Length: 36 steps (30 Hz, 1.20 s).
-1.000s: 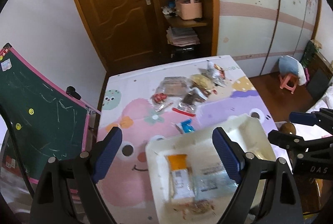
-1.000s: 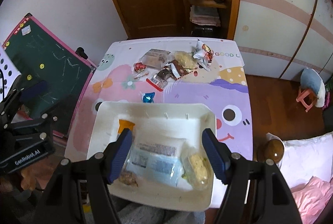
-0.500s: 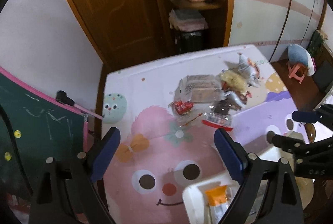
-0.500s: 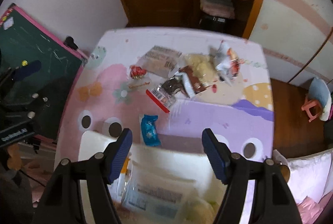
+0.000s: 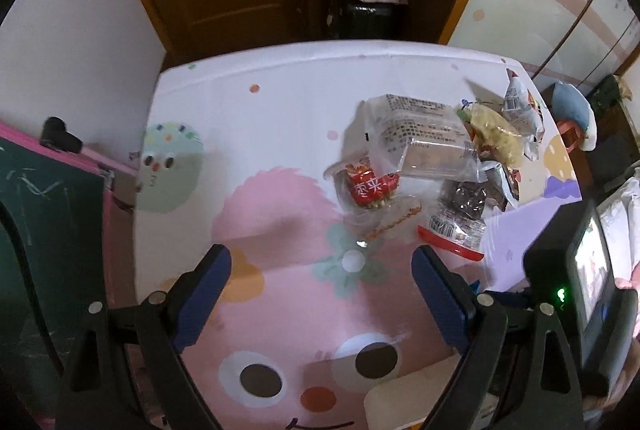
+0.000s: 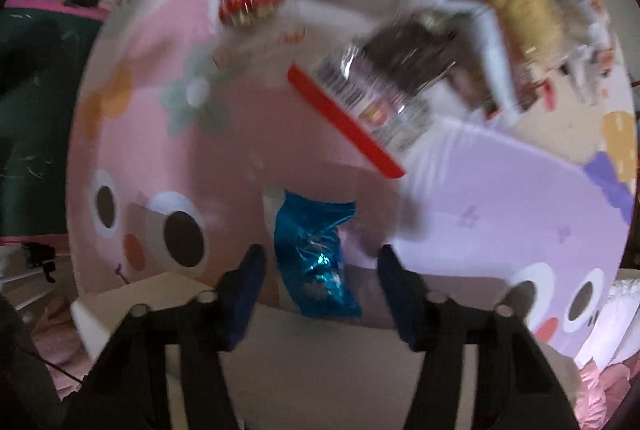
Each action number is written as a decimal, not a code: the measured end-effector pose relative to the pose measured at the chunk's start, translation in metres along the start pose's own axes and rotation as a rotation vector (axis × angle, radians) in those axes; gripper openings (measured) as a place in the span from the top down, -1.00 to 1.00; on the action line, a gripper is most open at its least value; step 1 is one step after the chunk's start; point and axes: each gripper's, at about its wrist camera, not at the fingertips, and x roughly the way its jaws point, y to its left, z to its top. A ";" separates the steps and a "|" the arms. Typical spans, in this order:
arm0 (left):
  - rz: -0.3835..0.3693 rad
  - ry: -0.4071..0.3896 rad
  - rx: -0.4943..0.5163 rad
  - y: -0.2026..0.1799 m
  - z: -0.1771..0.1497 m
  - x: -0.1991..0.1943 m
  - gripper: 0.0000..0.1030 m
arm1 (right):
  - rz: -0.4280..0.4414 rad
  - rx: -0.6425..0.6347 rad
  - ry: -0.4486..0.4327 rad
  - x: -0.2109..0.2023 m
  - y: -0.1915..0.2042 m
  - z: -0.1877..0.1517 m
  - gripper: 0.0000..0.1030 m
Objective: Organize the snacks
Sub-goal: 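Grasp red-labelled snack bag with left gripper while right grasps blue packet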
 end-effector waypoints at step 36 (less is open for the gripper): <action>0.073 0.054 -0.103 -0.032 0.031 0.089 0.10 | 0.090 0.311 -0.341 -0.089 -0.104 -0.041 0.50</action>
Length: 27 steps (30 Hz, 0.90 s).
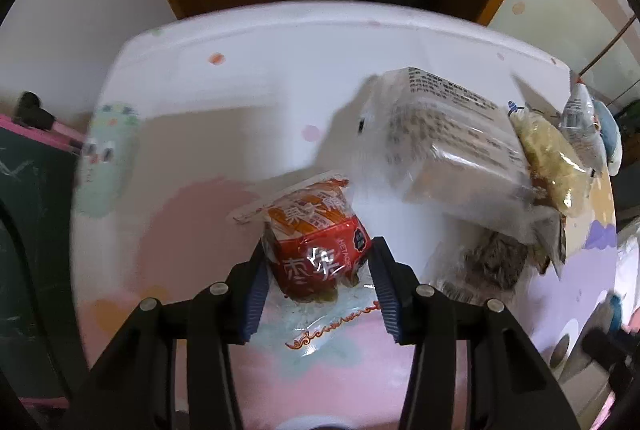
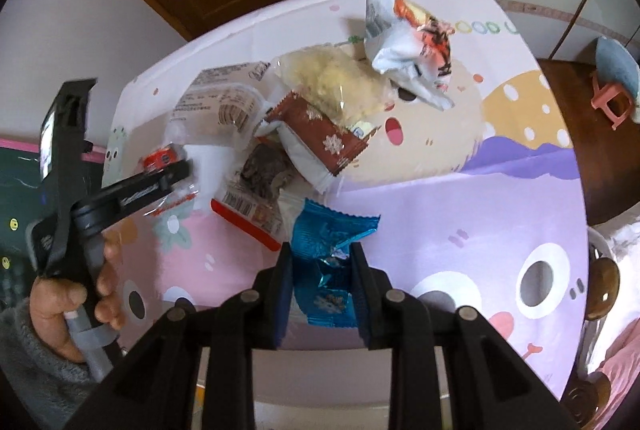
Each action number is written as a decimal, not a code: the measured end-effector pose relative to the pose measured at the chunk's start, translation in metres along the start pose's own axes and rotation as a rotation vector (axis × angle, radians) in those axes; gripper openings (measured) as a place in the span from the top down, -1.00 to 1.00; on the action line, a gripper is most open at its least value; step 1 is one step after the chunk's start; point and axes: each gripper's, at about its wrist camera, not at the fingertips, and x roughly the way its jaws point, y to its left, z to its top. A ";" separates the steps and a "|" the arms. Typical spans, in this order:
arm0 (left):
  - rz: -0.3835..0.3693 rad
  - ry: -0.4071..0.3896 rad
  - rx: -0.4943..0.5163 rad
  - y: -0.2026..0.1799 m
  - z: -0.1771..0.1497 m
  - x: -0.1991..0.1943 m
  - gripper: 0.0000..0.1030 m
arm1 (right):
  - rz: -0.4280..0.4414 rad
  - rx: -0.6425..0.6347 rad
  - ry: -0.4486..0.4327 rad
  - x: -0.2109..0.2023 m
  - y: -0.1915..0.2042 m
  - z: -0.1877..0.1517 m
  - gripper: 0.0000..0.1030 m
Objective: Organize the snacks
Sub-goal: 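Grasp red-labelled snack bag with left gripper while right grasps blue packet, then carry both held snacks over the tray, lower them in and open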
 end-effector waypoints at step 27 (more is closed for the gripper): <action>-0.016 -0.333 0.070 -0.026 -0.101 -0.269 0.10 | 0.072 -0.163 -0.282 -0.165 0.022 -0.044 0.50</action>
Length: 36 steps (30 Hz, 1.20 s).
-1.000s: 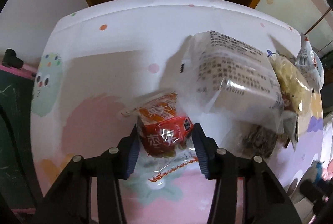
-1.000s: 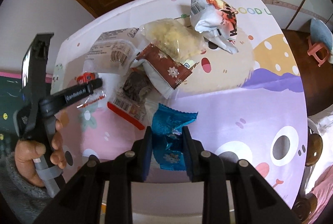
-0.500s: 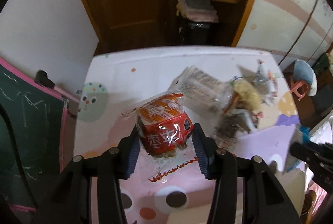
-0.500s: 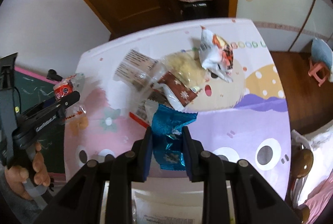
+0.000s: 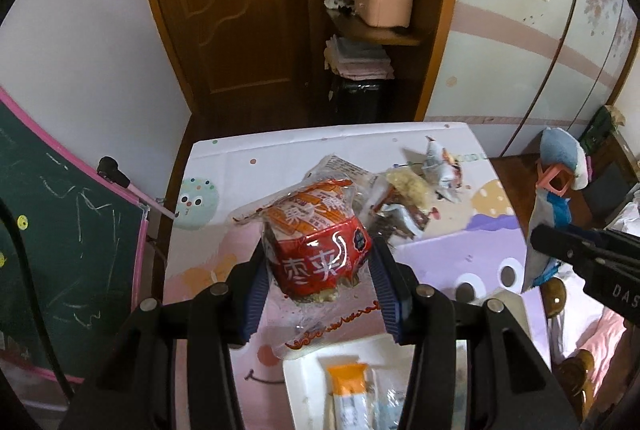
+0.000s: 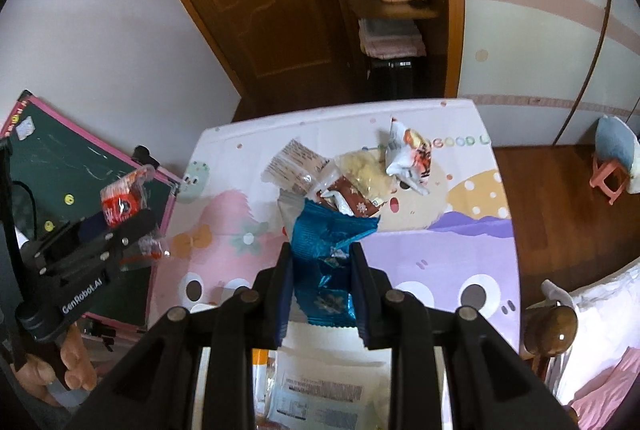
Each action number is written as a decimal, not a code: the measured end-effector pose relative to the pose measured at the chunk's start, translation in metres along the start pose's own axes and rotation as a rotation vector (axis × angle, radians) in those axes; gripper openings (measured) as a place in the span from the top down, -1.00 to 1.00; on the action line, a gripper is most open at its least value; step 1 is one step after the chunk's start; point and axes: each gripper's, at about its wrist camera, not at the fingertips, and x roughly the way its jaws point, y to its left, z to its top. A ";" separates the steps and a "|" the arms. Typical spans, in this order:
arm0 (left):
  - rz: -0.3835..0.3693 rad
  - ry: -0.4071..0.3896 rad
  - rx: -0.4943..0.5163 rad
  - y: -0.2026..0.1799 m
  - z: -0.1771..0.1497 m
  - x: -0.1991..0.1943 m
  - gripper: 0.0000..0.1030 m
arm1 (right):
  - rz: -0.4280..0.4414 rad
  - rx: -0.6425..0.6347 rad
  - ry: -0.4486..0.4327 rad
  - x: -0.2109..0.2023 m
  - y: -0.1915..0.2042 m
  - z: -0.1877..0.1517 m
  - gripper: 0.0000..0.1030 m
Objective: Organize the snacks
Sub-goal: 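Carry both held snacks over the tray, lower them in and open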
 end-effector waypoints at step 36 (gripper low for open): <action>0.009 0.039 -0.001 -0.066 -0.137 -0.074 0.08 | 0.007 -0.065 0.091 -0.076 0.008 -0.136 0.49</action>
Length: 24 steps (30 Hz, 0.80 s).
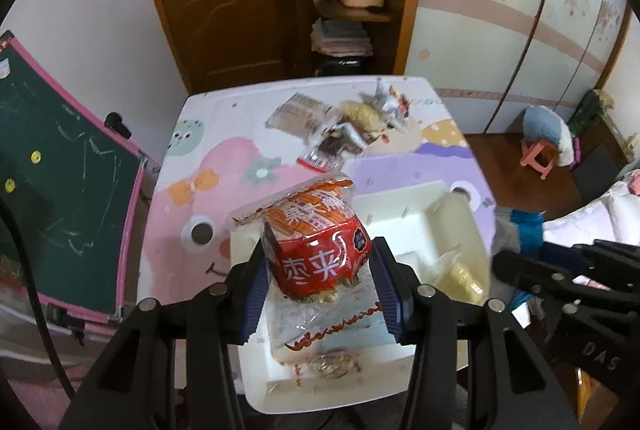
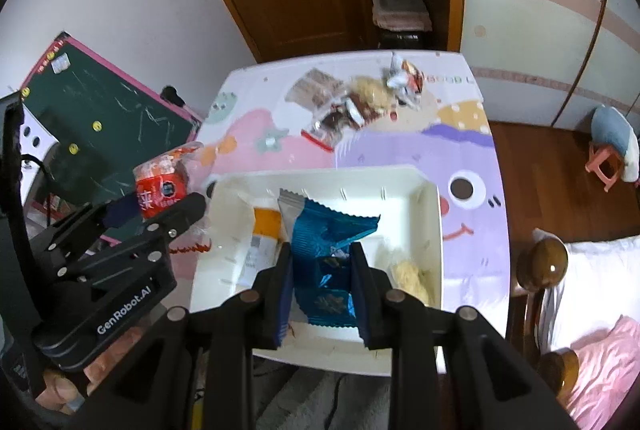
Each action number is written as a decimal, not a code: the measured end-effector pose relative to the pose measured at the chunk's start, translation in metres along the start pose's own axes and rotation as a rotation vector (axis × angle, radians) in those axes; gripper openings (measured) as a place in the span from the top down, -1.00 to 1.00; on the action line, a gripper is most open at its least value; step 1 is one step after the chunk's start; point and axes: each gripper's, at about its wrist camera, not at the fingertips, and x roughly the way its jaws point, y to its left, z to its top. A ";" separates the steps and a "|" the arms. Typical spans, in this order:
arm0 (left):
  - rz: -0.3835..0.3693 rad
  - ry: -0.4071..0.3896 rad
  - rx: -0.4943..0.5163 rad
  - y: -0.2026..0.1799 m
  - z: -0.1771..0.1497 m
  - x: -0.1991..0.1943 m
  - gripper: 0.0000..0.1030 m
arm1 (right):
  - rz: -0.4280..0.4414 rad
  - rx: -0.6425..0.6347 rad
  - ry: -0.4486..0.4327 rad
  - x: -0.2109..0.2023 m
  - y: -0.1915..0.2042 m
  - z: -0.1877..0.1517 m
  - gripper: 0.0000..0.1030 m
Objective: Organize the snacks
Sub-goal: 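Carry both held snacks over the tray, lower them in and open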
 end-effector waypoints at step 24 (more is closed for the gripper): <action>0.090 0.057 0.003 -0.005 -0.021 0.005 -0.61 | -0.073 -0.022 0.050 0.011 0.001 -0.023 0.00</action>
